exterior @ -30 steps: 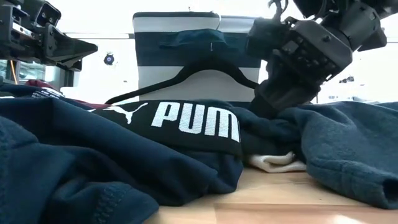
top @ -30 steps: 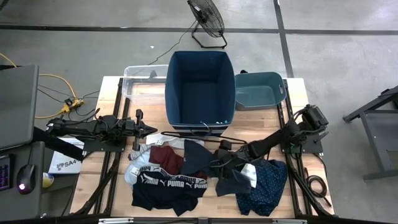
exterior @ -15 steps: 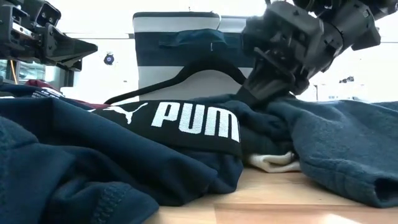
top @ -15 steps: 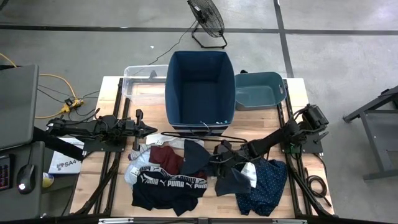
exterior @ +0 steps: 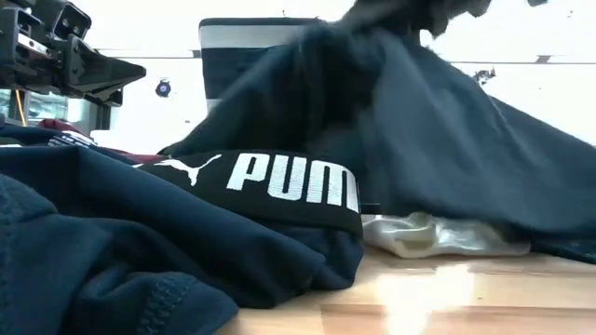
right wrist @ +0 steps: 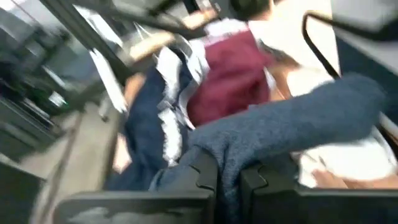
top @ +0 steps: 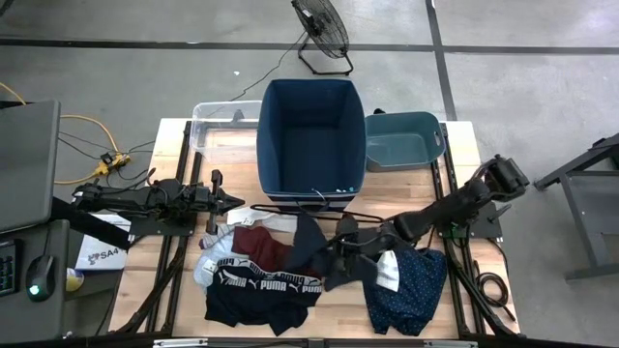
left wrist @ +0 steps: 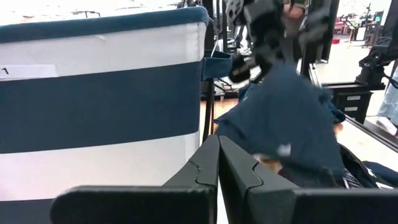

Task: Pick & Place Cloths
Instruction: Put the black boxer into the transparent bin

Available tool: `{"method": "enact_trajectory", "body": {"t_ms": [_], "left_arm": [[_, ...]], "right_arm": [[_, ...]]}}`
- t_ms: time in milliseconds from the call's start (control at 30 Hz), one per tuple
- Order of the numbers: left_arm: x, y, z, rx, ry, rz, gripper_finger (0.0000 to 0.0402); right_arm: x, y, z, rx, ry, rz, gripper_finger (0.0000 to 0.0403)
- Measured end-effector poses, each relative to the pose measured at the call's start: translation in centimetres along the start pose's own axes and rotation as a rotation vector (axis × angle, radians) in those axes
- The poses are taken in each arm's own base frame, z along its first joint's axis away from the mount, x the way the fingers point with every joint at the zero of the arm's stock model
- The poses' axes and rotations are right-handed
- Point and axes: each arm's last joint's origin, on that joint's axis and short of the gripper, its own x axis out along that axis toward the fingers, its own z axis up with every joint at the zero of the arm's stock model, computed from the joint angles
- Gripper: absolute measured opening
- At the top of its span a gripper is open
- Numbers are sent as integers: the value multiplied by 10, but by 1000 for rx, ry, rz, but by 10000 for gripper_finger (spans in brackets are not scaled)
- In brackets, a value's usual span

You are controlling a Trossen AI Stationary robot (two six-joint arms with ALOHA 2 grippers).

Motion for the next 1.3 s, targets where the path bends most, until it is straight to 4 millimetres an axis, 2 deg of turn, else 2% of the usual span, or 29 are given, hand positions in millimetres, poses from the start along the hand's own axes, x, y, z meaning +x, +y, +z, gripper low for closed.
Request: {"method": "enact_trajectory", "body": {"t_ms": [167,400,600,767,900,1067,1300], "left_arm": [[0,0,0,0,0,0,2],[0,0,0,0,0,0,2],[0,0,0,0,0,0,2],[0,0,0,0,0,1,2],[0,0,0,0,-4,4,2],[0,0,4,-5,-45,10,2],[-2,-1,20,-24,-194,-75,2]], "right_arm": [[-22,14,29,45,-96,54,6],[-62,29,69,70,-250,133,5],[-97,32,96,54,-381,167,5],[-119,29,110,55,-453,177,5],[-130,29,116,44,-503,168,5],[-134,30,120,51,-530,153,5],[-147,44,144,-56,-574,137,5]]}}
